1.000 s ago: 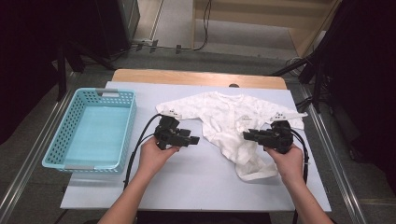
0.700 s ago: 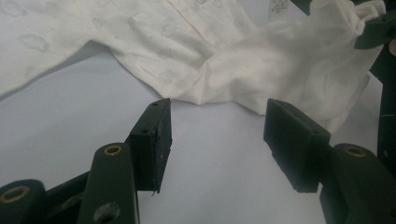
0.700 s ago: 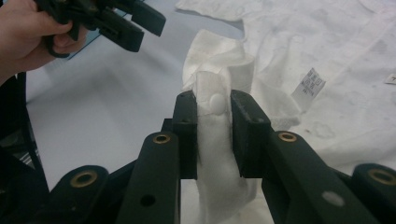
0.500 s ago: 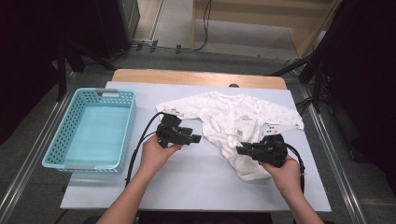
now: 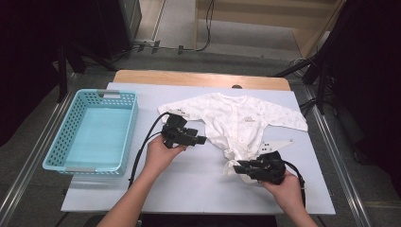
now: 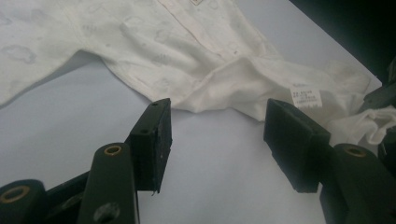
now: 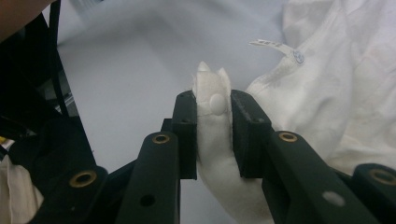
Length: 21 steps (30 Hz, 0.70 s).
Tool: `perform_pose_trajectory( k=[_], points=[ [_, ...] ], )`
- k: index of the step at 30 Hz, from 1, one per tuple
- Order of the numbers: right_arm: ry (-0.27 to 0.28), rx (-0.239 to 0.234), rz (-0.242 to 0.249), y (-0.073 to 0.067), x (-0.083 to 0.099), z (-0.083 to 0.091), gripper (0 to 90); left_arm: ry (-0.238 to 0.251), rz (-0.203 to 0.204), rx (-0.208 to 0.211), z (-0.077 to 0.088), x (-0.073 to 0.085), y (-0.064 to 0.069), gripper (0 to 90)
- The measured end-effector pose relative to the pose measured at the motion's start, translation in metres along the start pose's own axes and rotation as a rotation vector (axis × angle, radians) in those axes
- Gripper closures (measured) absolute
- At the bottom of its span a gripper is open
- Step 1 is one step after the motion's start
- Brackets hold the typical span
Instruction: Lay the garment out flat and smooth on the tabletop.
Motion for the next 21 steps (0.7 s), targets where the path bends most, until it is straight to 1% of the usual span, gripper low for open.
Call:
perform_pose_trajectory(
  k=[4, 6, 9, 10, 14, 16, 19, 21],
  points=[
    [-0.029, 0.006, 0.007, -0.001, 0.009, -0.004, 70.4, -0.001, 0.000, 0.004, -0.003, -0.001, 0.000, 42.4],
    [-0.039, 0.013, 0.009, 0.000, 0.012, -0.004, 68.6, -0.005, -0.003, 0.002, -0.004, -0.001, 0.000, 42.4],
    [-0.052, -0.003, 0.008, -0.001, 0.015, -0.003, 59.4, -0.005, -0.006, 0.004, -0.004, -0.002, 0.000, 42.4],
    [-0.047, -0.004, 0.012, -0.001, 0.015, -0.002, 54.9, -0.005, -0.007, 0.004, -0.004, -0.002, 0.000, 42.5],
    [-0.034, -0.026, 0.019, -0.006, 0.016, 0.004, 49.3, -0.005, -0.006, 0.005, -0.005, -0.003, -0.001, 42.4],
    [-0.019, -0.028, 0.019, -0.008, 0.013, 0.008, 48.4, -0.004, -0.006, 0.005, -0.005, -0.003, 0.000, 42.5],
    [0.006, -0.010, 0.033, -0.009, 0.006, 0.015, 48.4, -0.002, -0.009, 0.005, -0.005, -0.003, 0.000, 42.4],
    [0.012, -0.001, 0.025, -0.008, 0.004, 0.016, 49.4, -0.005, -0.005, 0.005, -0.005, -0.003, -0.001, 42.4]
  ],
)
Point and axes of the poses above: each handheld gripper's, and its own axes: z roughly backward along the jaws, x roughly out of its underside, y roughly to its right, the point moved 10 cm from there along -z, roughly forward along the jaws, and after that the axes turned 7 degrees about -z, right-handed, at the moved point
